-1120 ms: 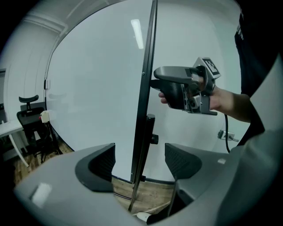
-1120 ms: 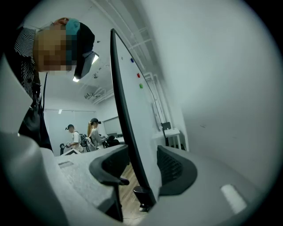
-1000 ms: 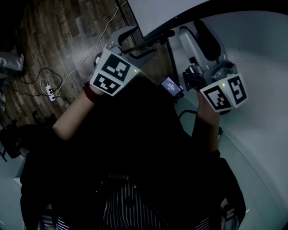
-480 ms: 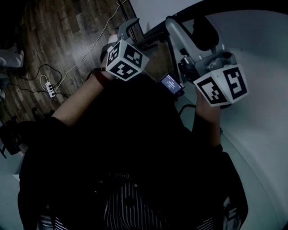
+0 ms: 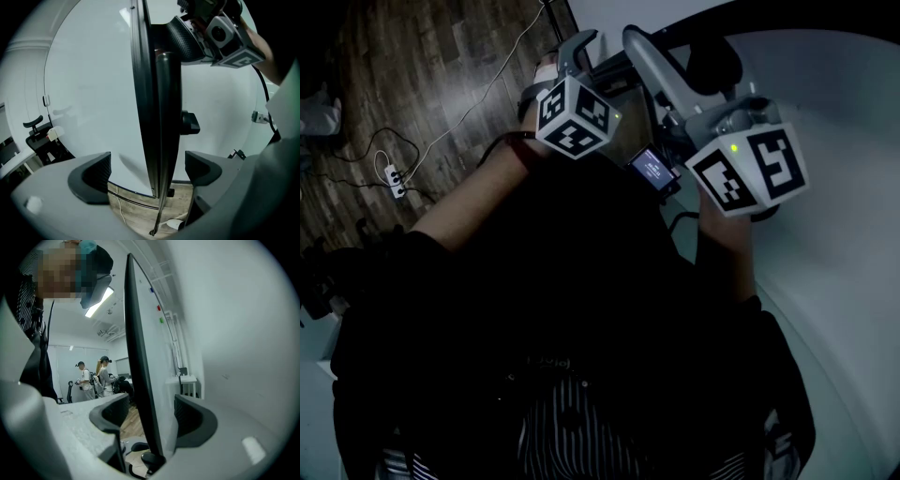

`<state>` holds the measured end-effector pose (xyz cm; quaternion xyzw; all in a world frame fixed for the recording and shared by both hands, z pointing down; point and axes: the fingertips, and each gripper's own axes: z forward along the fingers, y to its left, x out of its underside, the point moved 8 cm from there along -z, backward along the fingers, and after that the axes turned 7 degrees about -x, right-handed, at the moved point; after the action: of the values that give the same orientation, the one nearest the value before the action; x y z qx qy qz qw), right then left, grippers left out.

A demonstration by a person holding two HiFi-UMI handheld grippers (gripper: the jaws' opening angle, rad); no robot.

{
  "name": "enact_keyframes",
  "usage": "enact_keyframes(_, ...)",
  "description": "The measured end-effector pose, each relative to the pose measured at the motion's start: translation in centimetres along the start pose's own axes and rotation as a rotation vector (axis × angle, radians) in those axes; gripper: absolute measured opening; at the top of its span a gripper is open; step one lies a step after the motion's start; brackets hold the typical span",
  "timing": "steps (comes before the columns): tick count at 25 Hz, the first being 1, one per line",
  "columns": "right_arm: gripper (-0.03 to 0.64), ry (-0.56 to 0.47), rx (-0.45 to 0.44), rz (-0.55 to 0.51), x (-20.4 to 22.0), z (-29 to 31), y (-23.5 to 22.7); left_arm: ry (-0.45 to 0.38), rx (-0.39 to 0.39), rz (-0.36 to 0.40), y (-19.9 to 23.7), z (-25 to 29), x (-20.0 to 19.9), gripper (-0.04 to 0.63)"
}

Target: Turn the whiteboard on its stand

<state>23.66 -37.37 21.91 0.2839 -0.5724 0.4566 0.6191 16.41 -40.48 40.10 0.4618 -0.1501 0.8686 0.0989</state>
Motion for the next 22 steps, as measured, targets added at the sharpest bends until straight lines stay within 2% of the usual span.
enact_keyframes(4,0.295,0.018,-0.005,-0.006,-0.4,0.7,-0.5,-0.019,-0.029,-0.014,0.8,0.9,-0.7,0.489)
enact_keyframes(11,0.289,0.043,-0.039,-0.062,-0.4,2.3,-1.1,0.026,-0.029,-0.018,1.1,2.7,-0.5,0.469)
enact_keyframes(13,0.266,0.03,-0.044,-0.088,-0.6,2.4,-1.6,0.026,-0.037,-0.017,1.0,2.9,-0.5,0.464)
enact_keyframes(15,0.146,0.02,-0.038,-0.129,-0.7,2.3,-1.9,0.027,-0.044,-0.014,0.8,3.0,-0.6,0.462)
enact_keyframes(22,0.143,0.009,-0.029,-0.144,-1.1,2.9,-2.1,0.042,-0.066,-0.011,1.1,2.9,-0.8,0.444)
